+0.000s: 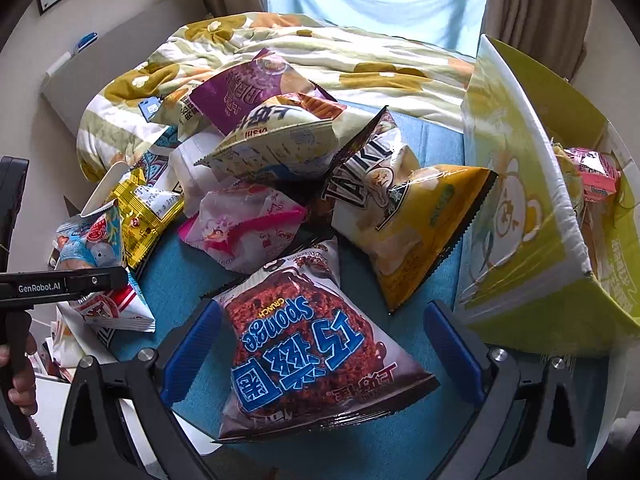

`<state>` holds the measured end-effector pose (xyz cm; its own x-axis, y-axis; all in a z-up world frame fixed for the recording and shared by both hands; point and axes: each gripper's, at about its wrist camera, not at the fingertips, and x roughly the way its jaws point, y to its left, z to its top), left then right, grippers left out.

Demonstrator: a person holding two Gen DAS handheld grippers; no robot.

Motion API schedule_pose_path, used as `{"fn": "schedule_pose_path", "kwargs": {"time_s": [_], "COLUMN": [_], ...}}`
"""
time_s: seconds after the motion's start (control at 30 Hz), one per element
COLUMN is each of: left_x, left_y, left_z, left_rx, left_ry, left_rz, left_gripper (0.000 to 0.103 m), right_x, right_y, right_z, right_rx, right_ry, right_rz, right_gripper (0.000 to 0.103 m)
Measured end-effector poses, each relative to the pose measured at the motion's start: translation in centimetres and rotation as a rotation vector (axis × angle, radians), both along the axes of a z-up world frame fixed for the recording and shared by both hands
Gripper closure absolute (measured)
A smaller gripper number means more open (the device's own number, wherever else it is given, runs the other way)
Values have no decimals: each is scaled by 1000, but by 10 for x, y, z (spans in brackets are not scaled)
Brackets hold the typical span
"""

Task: Organize snacks
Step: 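Grasp the blue shrimp-chip bag with the left gripper while the right grasps the Sponge bag, then carry both bags over the box and open both grippers to drop them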

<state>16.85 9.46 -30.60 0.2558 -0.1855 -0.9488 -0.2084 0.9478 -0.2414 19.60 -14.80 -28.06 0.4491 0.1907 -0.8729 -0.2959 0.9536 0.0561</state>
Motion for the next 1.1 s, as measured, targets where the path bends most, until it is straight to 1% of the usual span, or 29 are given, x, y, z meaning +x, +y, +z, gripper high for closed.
{"fn": "schedule_pose_path", "kwargs": {"time_s": [0.1, 0.2, 0.4, 0.5, 0.57, 0.63, 0.77, 0.9, 1.1], "left_x": [-1, -5, -9, -12, -14, -16, -18, -22, -26], "left_y": [-2, -1, 3, 1, 0, -2, -8, -17, -32], "left_z": [3, 5, 9, 15, 18, 23, 38, 57, 84], "left_rx": [19, 23, 29, 36, 37, 41, 64, 72, 66], "left_ry": [-10, -18, -39, -48, -55, -66, -91, -121, -167], "left_rz": [-10, -13, -26, -31, -33, -35, -53, -78, -131], "left_gripper": [42, 44, 45, 45, 45, 45, 45, 46, 46], "right_x": [2, 3, 8, 8, 7, 6, 0, -7, -17], "right_y": [3, 7, 17, 22, 22, 22, 19, 12, -3], "right_z": [-5, -10, -22, -24, -24, -24, -21, -8, 23], "right_rx": [-3, -7, -9, -12, 5, 22, 31, 64, 117], "right_ry": [6, 18, 44, 50, 64, 79, 80, 66, 22], "right_rz": [25, 44, 82, 105, 117, 117, 119, 109, 68], "right_gripper": [3, 3, 4, 11, 20, 26, 39, 41, 41]}}
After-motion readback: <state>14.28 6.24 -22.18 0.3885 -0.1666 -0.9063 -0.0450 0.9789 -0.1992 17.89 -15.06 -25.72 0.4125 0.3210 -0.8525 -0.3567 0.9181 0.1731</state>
